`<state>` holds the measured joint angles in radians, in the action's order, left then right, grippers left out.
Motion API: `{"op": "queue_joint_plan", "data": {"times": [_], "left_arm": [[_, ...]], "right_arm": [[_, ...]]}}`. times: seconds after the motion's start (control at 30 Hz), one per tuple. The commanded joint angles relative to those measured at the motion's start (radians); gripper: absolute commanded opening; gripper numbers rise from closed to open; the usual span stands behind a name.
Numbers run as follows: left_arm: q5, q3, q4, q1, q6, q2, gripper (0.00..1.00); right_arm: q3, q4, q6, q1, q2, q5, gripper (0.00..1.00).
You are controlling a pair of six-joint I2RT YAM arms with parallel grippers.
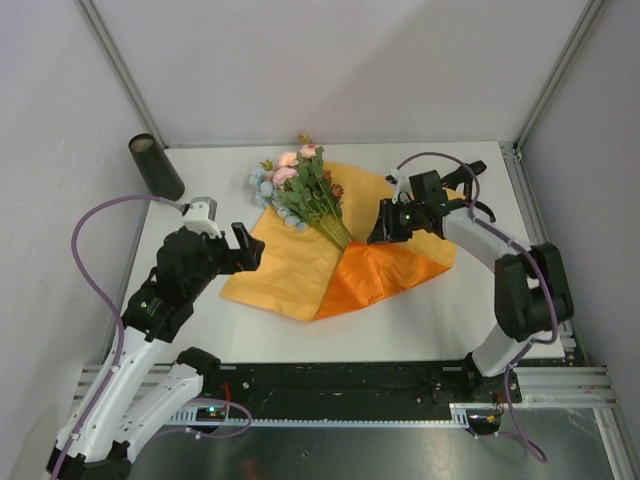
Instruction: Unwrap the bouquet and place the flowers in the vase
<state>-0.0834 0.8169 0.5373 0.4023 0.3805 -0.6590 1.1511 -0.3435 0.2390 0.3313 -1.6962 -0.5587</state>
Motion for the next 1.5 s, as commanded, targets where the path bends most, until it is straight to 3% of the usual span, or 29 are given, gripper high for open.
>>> {"op": "queue_joint_plan", "data": {"times": [0.0, 0.13, 0.43, 0.63, 0.8, 0.93, 1.07, 1.3, 1.47], "left_arm": [[0.002, -0.013, -0.012, -0.008, -0.010, -0.002, 1.00], [0.039, -0.013, -0.012, -0.007, 0.004, -0.025, 1.00], [0.061, 0.000, -0.011, -0.006, -0.007, -0.055, 1.00], [0.069, -0.001, -0.011, -0.005, -0.008, -0.057, 1.00], [0.075, 0.003, -0.010, -0.006, -0.006, -0.060, 1.00], [0.076, -0.002, -0.010, -0.005, -0.008, -0.052, 1.00], [0.076, -0.007, -0.010, -0.006, -0.011, -0.040, 1.00], [0.072, -0.009, -0.011, -0.008, -0.016, -0.032, 1.00], [0.070, -0.009, -0.008, -0.008, -0.017, -0.032, 1.00]], "right_arm": [[-0.052, -0.083, -0.033, 0.015, 0.193, -0.026, 0.33], [-0.153, -0.091, 0.002, 0.034, 0.329, 0.002, 0.34], [-0.407, -0.159, 0.151, 0.062, 0.615, 0.217, 0.34], [-0.445, -0.254, 0.273, 0.066, 0.826, 0.336, 0.37], [-0.447, -0.120, 0.216, 0.065, 0.915, 0.406, 0.42], [-0.443, 0.093, 0.178, 0.044, 0.820, 0.428, 0.42], [-0.333, 0.216, 0.137, 0.011, 0.587, 0.367, 0.41], [-0.031, 0.146, 0.075, -0.069, 0.167, 0.108, 0.36], [0.128, 0.092, 0.052, -0.097, -0.052, 0.030, 0.36]]}}
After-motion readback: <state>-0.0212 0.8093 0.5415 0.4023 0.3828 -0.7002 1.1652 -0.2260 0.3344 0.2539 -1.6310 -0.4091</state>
